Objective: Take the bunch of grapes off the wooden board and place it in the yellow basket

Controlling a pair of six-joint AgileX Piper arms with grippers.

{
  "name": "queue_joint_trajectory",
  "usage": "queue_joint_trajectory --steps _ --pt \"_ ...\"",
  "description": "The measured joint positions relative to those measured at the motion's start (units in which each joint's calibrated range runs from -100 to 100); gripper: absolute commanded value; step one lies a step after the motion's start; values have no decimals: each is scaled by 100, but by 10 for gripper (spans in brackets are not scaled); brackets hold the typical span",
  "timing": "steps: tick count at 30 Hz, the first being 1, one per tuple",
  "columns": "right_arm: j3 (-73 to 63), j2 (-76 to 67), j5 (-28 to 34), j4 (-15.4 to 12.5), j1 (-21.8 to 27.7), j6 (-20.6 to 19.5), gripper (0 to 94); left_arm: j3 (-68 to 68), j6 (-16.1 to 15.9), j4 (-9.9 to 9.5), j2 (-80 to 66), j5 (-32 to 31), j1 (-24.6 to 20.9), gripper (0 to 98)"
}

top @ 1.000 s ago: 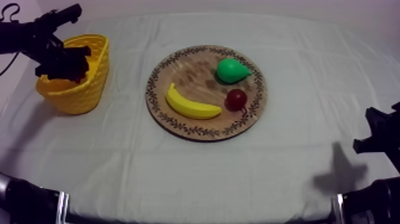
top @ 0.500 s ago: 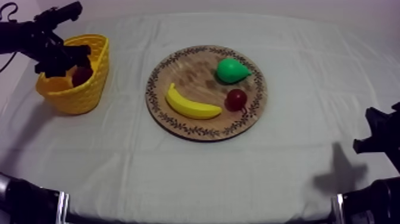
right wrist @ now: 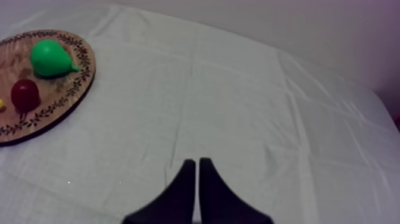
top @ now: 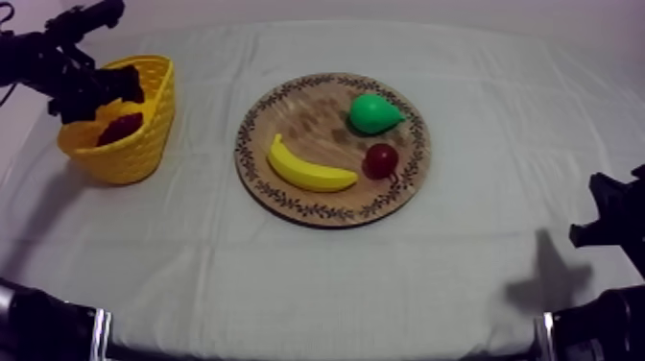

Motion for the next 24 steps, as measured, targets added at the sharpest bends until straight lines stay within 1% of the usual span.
queue_joint_trajectory --steps 3,9,13,18,24 --pt "0 0 7 0 0 0 5 51 0 21 -305 153 19 790" --pt "0 0 -1 0 0 0 5 134 -100 60 -1126 554 89 711" --pt "0 0 -1 0 0 0 5 333 -134 65 -1733 784 131 676" --pt "0 0 -1 0 0 0 5 777 -203 65 -2527 844 148 637" --pt "0 0 -1 0 0 0 5 1555 -294 55 -3482 679 167 575"
